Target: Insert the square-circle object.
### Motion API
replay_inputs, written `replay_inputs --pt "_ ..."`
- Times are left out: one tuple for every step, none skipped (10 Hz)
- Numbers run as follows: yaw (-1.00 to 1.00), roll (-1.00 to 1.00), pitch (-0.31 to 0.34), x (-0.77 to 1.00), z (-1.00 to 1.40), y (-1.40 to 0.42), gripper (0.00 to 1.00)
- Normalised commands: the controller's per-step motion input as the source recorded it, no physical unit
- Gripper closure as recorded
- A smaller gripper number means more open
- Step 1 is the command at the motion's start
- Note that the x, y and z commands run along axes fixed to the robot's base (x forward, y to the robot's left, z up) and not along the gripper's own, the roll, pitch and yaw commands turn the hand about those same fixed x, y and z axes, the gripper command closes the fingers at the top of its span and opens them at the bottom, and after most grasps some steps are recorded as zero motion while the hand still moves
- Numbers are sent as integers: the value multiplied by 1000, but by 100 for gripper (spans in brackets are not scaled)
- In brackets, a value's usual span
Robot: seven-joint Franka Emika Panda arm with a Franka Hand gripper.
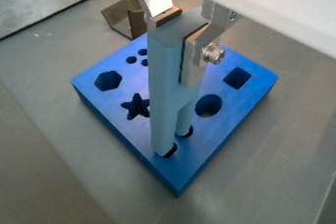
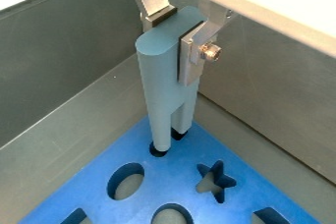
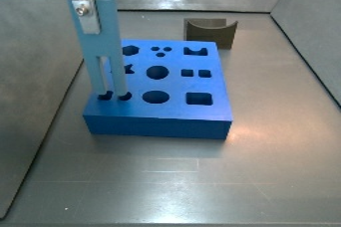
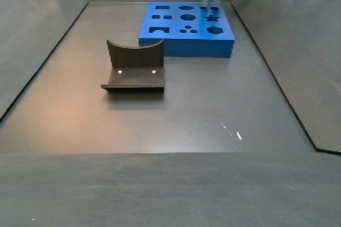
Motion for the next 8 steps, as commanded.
replay_inputs --pt "26 0 0 114 -334 0 100" --pt "6 -33 0 157 -283 -11 100" --pt "0 -64 0 100 -271 0 100" --pt "0 -61 0 106 -369 0 100" --pt "0 -80 -31 129 -463 0 100" --pt "-40 -46 -33 157 -440 0 100" --pt "-43 -16 -30 117 -420 0 100" --pt "-6 0 -29 54 -349 0 100"
